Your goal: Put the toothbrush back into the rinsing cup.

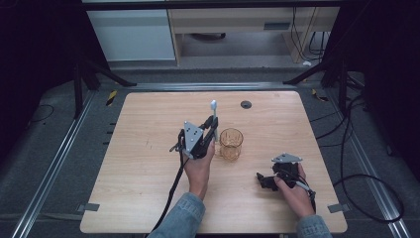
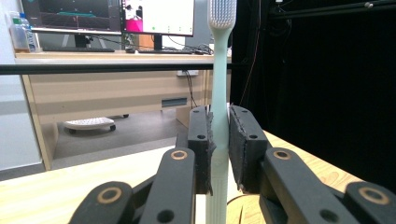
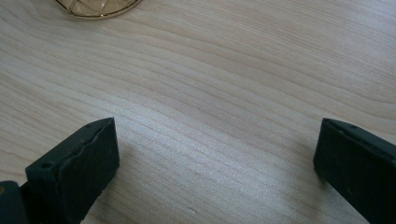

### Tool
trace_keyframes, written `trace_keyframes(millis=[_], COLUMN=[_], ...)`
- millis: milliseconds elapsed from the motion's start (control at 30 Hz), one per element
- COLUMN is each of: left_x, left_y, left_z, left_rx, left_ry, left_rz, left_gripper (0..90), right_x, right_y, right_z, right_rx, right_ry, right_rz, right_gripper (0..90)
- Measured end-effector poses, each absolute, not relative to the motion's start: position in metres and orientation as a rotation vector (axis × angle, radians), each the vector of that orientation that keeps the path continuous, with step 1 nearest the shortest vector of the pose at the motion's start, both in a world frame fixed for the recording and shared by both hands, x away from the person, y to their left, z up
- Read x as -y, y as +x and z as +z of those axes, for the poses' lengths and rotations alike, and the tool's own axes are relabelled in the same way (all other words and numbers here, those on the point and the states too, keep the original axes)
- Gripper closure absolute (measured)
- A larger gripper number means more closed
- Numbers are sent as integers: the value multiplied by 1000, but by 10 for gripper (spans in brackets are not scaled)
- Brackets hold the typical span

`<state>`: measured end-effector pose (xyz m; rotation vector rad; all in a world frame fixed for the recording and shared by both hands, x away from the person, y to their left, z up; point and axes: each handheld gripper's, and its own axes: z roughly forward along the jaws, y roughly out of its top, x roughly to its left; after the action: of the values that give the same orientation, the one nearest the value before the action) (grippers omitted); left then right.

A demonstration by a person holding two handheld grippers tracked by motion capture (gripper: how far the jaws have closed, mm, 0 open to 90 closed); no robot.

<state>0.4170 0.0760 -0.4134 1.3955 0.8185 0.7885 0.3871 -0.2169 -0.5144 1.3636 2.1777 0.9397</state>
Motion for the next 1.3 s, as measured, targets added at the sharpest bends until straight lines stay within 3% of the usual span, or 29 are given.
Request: trace_keyframes(millis=[1300], left_x=[-77], left_y=[417], left_z=[-451], left_rx=[-860], left_ry=[1448], left_rz=[757], left_gripper=[783], right_x=[218], right_y=[388], right_z=[-516], right_rx=[-2179], right_ry=[1330], right_rz=[930], right_gripper=[5])
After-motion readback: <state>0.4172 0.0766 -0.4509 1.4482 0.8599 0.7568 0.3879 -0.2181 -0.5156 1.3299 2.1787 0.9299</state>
